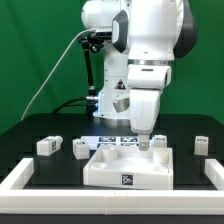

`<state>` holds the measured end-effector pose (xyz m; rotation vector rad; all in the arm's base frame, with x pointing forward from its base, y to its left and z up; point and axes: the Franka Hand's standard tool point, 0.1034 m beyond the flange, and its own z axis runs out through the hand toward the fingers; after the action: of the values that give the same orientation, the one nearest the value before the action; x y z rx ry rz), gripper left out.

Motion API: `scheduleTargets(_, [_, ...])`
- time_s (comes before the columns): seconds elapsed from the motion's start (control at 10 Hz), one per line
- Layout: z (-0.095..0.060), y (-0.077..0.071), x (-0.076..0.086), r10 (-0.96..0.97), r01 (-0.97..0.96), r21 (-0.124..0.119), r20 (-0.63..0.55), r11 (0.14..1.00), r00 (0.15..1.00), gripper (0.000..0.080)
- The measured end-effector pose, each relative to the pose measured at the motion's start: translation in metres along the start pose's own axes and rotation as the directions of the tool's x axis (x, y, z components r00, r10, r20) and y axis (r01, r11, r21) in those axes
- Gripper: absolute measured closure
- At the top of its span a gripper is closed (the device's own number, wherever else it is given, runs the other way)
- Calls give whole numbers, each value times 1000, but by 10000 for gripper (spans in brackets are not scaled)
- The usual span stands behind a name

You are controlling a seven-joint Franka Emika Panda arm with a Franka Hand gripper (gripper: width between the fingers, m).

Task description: Assemble one leg

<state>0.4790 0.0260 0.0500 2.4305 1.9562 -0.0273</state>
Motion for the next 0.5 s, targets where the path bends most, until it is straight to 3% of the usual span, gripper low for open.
scheduleTargets(0.5, [6, -4, -7, -24, 24, 1, -5, 1000, 1000, 150])
